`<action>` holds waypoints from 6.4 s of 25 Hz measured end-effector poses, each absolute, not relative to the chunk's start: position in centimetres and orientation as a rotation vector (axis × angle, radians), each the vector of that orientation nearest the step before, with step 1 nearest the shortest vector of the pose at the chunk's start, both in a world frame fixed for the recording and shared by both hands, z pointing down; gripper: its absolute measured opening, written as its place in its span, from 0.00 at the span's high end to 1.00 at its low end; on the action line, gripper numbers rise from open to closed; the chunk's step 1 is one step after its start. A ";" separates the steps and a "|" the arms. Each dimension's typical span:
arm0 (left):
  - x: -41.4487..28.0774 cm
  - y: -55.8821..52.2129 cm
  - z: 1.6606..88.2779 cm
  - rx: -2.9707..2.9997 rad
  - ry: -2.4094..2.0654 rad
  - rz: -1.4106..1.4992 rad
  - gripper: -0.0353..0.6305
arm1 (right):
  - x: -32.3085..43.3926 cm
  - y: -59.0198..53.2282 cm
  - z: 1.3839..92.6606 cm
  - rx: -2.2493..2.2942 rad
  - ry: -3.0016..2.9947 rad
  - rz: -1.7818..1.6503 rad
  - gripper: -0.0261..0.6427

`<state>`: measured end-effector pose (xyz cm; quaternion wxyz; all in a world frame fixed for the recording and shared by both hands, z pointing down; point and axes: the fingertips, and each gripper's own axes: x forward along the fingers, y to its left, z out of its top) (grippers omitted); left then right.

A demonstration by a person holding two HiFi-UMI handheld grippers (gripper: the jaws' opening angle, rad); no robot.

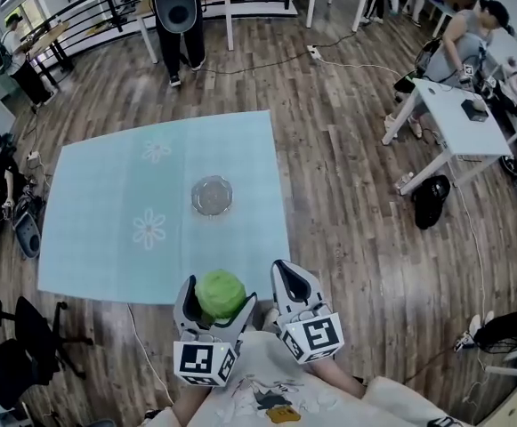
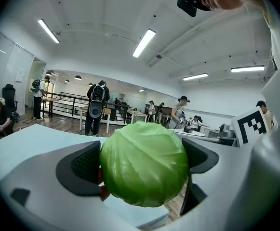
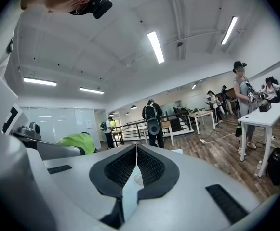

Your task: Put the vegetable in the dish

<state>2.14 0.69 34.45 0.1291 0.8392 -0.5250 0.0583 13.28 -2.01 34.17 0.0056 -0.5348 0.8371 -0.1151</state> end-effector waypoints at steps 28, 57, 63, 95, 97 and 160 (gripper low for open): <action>-2.0 -14.8 40.5 2.494 -1.372 0.299 0.14 | 8.1 -15.5 39.7 -1.806 2.651 -0.468 0.92; -5.6 -27.0 53.7 2.433 -1.248 0.466 0.14 | 2.9 -24.5 50.2 -1.961 2.679 -0.711 0.92; -4.6 -29.1 55.6 2.433 -1.223 0.485 0.14 | 3.1 -25.6 51.3 -1.975 2.711 -0.679 0.92; -2.8 -33.5 67.7 2.325 -1.127 0.668 0.15 | 3.3 -26.9 54.2 -1.983 2.729 -0.742 0.92; -2.6 -33.8 67.9 2.321 -1.125 0.675 0.15 | 3.4 -27.0 54.0 -1.990 2.721 -0.740 0.92; -4.3 -16.5 47.6 2.268 -1.639 0.429 0.94 | 7.6 -15.6 42.4 -1.651 2.856 -0.326 0.92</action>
